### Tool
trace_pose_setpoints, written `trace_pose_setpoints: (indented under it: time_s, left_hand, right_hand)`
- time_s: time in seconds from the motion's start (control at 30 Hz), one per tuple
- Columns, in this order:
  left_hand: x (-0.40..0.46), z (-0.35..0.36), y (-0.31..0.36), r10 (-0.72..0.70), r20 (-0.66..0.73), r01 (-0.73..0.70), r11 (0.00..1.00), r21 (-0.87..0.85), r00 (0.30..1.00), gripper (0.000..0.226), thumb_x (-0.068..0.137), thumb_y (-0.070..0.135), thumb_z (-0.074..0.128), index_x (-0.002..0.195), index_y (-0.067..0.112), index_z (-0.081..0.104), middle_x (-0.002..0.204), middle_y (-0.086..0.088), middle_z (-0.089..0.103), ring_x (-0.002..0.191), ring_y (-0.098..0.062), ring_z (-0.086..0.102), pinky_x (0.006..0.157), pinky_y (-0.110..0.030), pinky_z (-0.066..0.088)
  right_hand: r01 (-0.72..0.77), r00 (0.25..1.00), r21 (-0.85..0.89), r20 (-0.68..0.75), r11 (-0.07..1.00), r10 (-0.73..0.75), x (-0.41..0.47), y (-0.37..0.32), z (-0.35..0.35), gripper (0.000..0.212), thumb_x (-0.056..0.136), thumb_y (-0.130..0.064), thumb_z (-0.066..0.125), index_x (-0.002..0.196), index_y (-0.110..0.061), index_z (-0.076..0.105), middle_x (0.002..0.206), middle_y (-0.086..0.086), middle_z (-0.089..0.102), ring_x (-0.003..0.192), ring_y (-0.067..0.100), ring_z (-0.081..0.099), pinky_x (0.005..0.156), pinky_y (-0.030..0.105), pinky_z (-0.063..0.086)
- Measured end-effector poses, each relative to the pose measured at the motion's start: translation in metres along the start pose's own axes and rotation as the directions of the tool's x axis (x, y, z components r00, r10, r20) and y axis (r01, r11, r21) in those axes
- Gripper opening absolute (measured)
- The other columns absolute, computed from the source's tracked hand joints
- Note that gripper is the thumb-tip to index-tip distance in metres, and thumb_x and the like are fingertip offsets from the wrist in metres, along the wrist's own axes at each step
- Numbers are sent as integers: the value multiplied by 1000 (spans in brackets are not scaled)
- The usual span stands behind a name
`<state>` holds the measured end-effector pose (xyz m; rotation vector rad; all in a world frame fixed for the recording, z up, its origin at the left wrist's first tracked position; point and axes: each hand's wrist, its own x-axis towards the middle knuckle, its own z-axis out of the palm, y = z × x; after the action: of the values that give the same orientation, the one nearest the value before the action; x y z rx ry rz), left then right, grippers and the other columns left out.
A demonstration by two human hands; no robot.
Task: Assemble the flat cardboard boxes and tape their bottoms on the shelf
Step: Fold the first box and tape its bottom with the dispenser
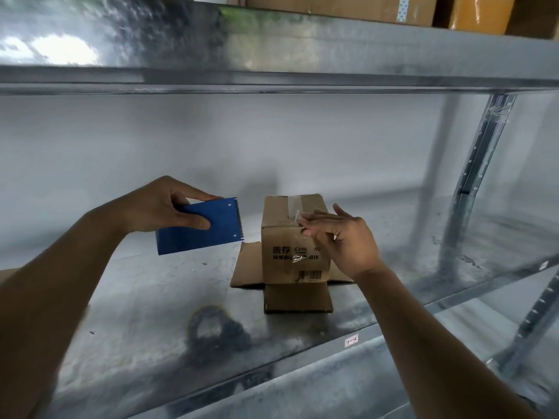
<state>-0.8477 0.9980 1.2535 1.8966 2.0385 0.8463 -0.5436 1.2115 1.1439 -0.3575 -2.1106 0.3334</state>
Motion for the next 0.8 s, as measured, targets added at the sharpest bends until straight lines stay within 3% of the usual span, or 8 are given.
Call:
trace_pose_setpoints:
  time_s: [0.1,0.17,0.27,0.37,0.47,0.6,0.67,0.8]
  left_hand:
    - [-1,4,-1,-4,-21,5,1000,2,1000,63,70,50,86,130,50,67,102,12,79,97,-15,74,94,-50,59]
    - [0,9,1,-2,-11,2,1000,6,1000,61,73,44,84,132,48,66,103,14,79,97,-11,74,89,-43,61]
    - [1,11,2,-4,-6,4,1000,22,1000,58,76,43,82,131,50,65,94,19,78,89,-2,72,74,-29,56]
    - [-1,10,-2,-13,-21,13,1000,24,1000,59,76,43,81,132,49,64,84,21,76,81,0,70,73,-29,55]
    - [0,14,-5,-5,-29,6,999,46,1000,60,76,44,82,133,50,64,92,22,77,87,-3,71,75,-27,58]
    - [7,23,-3,35,-31,-32,996,81,999,56,84,34,82,131,51,57,73,34,69,75,5,67,62,-11,46]
    - [11,25,-5,36,-10,-35,997,65,999,54,85,34,82,131,50,59,81,33,72,81,4,69,63,-10,47]
    - [11,31,-11,32,34,-32,999,20,999,55,83,41,81,135,47,64,108,19,77,98,-4,73,78,-23,58]
  right_hand:
    - [-80,996,-117,19,990,83,8,-23,-5,11,95,-36,73,103,-33,80,114,-17,76,110,6,70,120,45,40]
    - [-157,980,-294,75,943,187,19,-50,-8,28,95,-56,65,95,-29,72,100,-13,75,95,11,68,117,43,42]
    - [-204,925,-556,160,806,345,42,-84,0,63,95,-76,42,124,-22,57,119,-1,65,116,23,62,120,48,34]
    - [-178,886,-655,218,734,409,47,-92,18,77,94,-82,26,148,-28,37,144,5,52,135,33,52,122,61,24]
    - [-178,871,-713,207,678,446,40,-91,33,84,96,-81,20,156,-24,30,158,5,41,145,36,40,122,65,19]
    - [-116,875,-755,230,646,426,38,-91,40,81,99,-76,12,160,-24,25,164,6,35,150,39,34,126,62,6]
    - [-76,890,-752,244,655,385,36,-90,39,75,101,-73,12,159,-27,27,163,6,37,149,40,35,127,60,3]
    - [-97,957,-608,161,788,241,31,-83,42,63,104,-65,35,140,-18,53,144,7,55,134,36,52,127,54,20]
